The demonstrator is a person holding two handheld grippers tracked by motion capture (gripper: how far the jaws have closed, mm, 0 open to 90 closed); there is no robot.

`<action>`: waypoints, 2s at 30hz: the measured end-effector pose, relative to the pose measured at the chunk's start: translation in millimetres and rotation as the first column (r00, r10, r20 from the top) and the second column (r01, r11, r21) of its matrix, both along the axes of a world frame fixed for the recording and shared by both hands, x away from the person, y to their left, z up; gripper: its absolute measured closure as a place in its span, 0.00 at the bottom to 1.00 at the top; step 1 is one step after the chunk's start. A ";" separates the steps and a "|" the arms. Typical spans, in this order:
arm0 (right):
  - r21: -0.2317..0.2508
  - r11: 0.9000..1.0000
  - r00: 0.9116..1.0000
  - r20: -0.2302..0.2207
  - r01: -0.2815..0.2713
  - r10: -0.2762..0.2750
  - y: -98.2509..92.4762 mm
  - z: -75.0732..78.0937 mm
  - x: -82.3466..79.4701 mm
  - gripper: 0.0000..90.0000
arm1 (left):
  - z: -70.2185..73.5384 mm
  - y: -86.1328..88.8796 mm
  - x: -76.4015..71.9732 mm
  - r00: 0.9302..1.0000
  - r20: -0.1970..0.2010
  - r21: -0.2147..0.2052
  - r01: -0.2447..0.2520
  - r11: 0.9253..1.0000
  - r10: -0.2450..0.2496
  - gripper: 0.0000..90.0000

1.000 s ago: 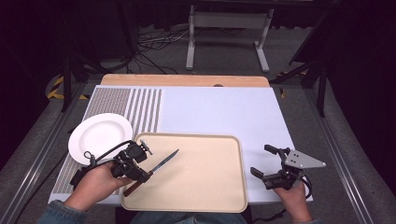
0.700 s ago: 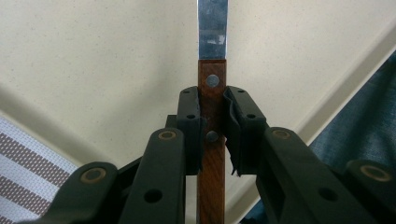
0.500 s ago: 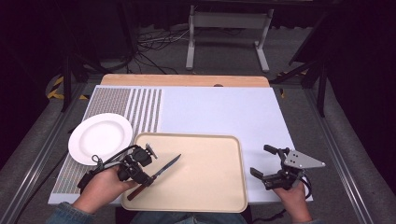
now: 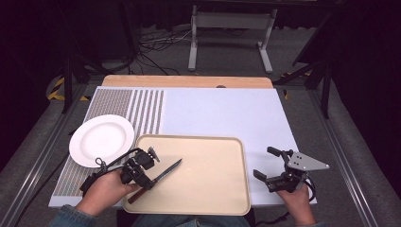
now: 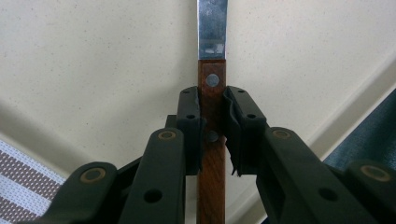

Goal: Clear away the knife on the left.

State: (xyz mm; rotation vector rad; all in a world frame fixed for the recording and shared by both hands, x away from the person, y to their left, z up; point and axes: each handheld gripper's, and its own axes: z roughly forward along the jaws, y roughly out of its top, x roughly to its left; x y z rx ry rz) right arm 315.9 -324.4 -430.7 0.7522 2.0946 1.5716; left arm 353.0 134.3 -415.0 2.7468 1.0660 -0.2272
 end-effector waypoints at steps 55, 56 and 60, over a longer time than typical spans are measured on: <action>0.002 1.000 1.000 -0.008 -0.008 0.008 -0.2 -0.1 0.1 0.01 | -8.6 -29.6 -15.7 0.853 0.286 0.003 0.454 0.891 -0.436 1.00; 0.002 1.000 1.000 -0.009 -0.007 0.007 -0.1 -0.1 0.2 0.01 | -8.8 -29.3 -15.3 0.853 0.283 0.008 0.454 0.891 -0.438 1.00; 0.003 1.000 1.000 -0.012 -0.008 0.008 0.1 -0.3 0.5 0.01 | -9.6 -25.7 -12.8 0.856 0.277 0.016 0.450 0.893 -0.436 1.00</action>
